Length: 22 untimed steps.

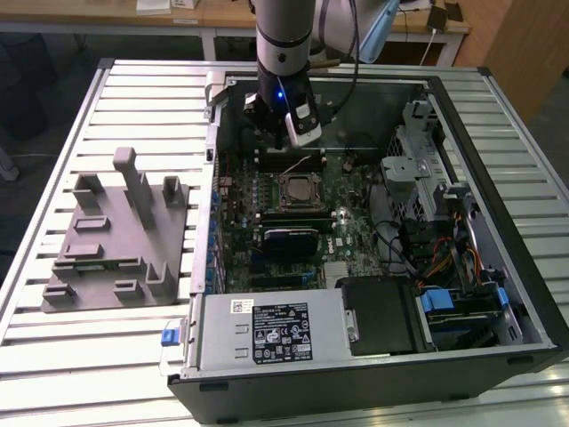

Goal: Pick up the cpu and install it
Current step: 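Install the first cpu locking lever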

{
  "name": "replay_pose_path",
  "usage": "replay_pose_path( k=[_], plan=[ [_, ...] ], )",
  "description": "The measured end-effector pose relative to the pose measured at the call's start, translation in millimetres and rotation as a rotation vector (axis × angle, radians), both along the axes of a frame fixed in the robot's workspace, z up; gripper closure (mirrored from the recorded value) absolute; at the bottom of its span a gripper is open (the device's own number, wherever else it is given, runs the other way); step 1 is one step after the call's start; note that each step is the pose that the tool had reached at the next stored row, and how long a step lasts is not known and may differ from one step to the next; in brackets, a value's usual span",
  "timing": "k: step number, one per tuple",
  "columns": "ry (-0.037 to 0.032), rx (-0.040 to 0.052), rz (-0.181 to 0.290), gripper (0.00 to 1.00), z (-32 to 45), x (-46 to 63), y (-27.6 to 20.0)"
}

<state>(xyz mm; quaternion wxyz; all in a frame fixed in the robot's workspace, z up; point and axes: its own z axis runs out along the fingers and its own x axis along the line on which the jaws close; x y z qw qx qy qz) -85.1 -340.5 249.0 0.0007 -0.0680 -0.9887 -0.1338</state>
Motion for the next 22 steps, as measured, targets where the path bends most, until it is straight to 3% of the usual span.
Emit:
replay_pose_path(
  k=[2, 4, 7, 9, 14, 16, 19, 22],
  plan=[
    [-0.0007, -0.007, -0.009, 0.89, 0.0, 0.0, 0.0],
    [-0.0079, -0.0241, -0.026, 0.89, -0.1, 0.0, -0.1],
    [-0.0253, -0.0472, -0.049, 0.89, -0.2, 0.0, -0.1],
    [-0.0412, -0.0553, -0.062, 0.89, -0.5, -0.1, -0.1],
    [-0.0789, -0.0621, -0.098, 0.89, -1.5, 0.0, 0.0],
    [-0.0907, -0.0637, -0.112, 0.89, -2.3, -0.1, -0.1],
    [-0.099, -0.0642, -0.127, 0.89, -4.4, 0.0, -0.1],
    [-0.103, -0.0645, -0.137, 0.89, -6.6, 0.5, -0.1]
  ],
)
